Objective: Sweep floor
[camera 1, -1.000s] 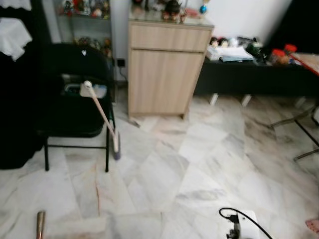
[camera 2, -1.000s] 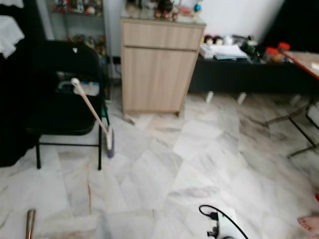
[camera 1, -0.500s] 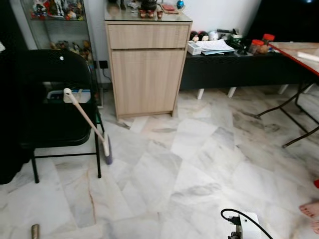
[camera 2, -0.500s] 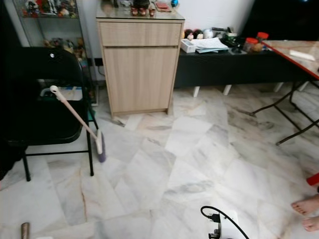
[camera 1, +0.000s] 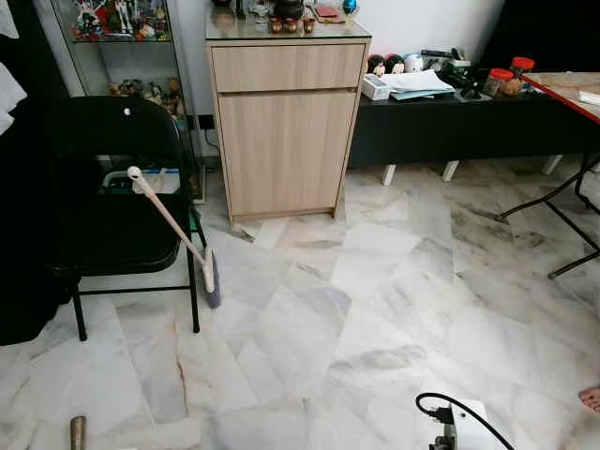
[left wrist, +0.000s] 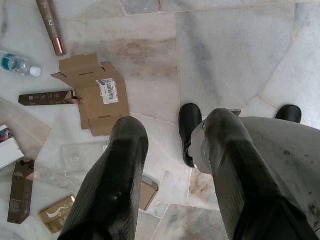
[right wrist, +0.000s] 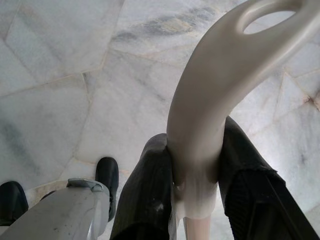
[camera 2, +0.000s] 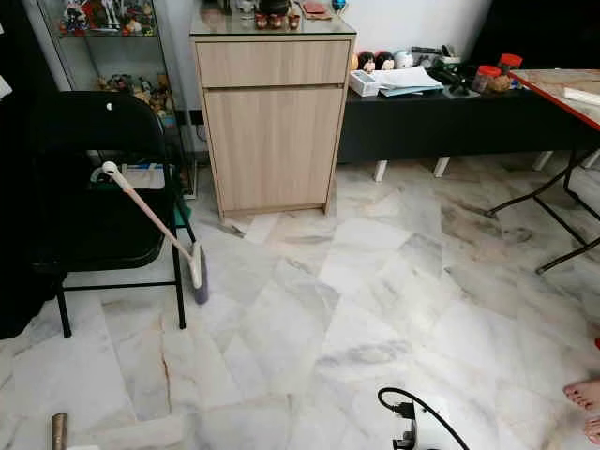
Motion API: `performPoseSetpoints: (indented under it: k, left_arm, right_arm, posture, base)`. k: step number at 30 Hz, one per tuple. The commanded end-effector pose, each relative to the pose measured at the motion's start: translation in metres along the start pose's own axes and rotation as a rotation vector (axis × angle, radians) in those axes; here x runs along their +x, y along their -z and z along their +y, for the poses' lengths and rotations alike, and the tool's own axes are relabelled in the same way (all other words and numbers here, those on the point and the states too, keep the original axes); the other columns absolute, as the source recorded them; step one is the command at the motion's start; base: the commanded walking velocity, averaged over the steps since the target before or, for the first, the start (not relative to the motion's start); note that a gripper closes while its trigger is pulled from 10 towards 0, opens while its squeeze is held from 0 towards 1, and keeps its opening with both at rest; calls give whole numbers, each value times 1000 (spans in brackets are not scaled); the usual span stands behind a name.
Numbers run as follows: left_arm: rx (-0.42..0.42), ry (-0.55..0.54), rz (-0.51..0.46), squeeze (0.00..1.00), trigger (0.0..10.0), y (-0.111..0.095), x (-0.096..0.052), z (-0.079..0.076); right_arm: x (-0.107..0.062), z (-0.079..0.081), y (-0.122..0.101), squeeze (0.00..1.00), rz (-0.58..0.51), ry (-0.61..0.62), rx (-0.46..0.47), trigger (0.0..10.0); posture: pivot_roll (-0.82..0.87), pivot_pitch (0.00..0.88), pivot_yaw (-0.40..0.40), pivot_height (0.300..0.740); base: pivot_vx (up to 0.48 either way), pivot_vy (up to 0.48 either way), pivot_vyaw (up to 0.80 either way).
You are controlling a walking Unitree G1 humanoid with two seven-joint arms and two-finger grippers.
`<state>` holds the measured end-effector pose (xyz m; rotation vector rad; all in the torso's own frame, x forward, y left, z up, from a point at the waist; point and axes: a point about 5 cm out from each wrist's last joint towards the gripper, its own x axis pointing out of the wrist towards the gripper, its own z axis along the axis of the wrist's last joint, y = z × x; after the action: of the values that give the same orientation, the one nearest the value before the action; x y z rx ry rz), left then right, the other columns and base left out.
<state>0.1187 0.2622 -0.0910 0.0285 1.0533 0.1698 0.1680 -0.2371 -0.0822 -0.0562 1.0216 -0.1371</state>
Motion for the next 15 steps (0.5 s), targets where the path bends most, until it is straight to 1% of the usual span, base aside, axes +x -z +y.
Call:
performPoseSetpoints:
  k: [1,3,6,15]
  left_arm:
    - [-99,51,-343,0,10000,-59,5,-42]
    - [-103,15,-356,0,10000,-62,5,-37]
    - [-104,-6,-361,0,10000,-65,5,-32]
    - [-114,-14,-368,0,10000,-67,4,-29]
  right_arm:
    - [2,35,-84,0,-309,-158,161,10000]
    - [2,35,-85,0,-309,-160,163,10000]
    - [2,36,-86,0,-311,-161,166,10000]
    - [2,37,-87,0,-299,-155,156,10000]
  posture:
    - [5,115,-34,740]
    - [2,123,-33,740]
    - [0,138,-32,740]
    - [4,157,-32,740]
  base:
    - [0,0,0]
    - [0,0,0]
    - [0,0,0]
    - [0,0,0]
